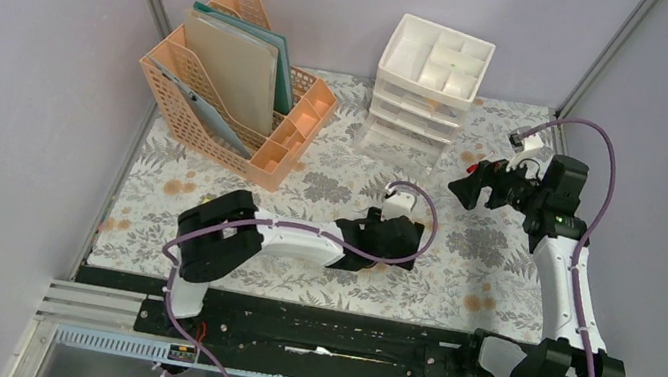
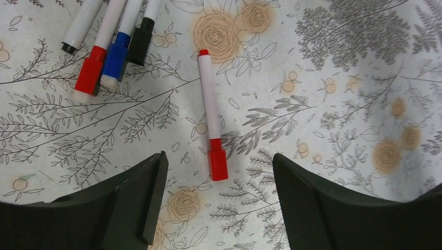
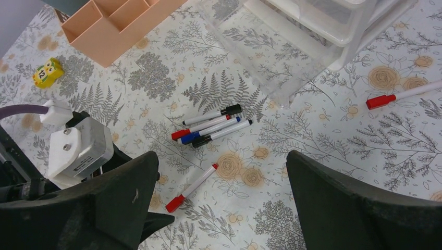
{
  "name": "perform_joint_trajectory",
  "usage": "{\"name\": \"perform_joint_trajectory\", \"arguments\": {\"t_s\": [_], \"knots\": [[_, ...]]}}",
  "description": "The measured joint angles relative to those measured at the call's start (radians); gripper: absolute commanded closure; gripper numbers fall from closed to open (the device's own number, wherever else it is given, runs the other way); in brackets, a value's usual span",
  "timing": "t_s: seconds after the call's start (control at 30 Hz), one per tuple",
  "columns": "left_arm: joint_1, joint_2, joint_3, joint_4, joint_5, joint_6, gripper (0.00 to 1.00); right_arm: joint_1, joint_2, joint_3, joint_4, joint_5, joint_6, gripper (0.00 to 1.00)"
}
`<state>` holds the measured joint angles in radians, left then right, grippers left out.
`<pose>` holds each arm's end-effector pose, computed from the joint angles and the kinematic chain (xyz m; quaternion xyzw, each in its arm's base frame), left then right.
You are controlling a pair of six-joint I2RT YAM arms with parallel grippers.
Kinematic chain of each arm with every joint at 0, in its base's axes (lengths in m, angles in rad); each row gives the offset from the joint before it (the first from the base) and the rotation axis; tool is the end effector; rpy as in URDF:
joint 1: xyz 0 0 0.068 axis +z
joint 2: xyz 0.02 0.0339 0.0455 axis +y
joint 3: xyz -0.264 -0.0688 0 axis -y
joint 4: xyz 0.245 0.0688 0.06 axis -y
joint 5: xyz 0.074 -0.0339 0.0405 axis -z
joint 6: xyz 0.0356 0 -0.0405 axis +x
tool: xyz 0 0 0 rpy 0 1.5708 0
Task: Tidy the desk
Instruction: Pick up the stationery from the center of the board.
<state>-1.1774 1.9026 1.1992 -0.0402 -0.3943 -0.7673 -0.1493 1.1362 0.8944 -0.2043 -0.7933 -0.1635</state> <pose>0.1699 -0.3737 0.1780 0.1058 0.8952 -0.2246 0.3702 0.2514 -0.0122 0.3098 -0.2115 0.7788 0.2462 0.5367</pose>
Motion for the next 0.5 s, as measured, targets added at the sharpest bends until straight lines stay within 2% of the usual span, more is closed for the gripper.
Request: {"name": "perform_joint_trajectory", "arguments": {"t_s": [0.2, 0.3, 0.43, 0.5], "knots": [[-0.001, 0.073, 0.108, -0.114, -0.007, 0.0, 0.32, -0.004, 0.0, -0.002, 0.004, 0.018, -0.001, 0.0], [-0.002, 0.129, 0.187, -0.169, -0.009, 0.003, 0.4, -0.004, -0.003, -0.003, 0.005, 0.025, -0.001, 0.0], [-0.005, 0.171, 0.25, -0.24, -0.018, 0.008, 0.56, -0.004, -0.005, -0.003, 0.007, 0.026, -0.001, 0.0], [-0.006, 0.185, 0.275, -0.267, -0.027, 0.01, 0.6, -0.004, -0.005, -0.003, 0.007, 0.026, -0.001, 0.0]]}}
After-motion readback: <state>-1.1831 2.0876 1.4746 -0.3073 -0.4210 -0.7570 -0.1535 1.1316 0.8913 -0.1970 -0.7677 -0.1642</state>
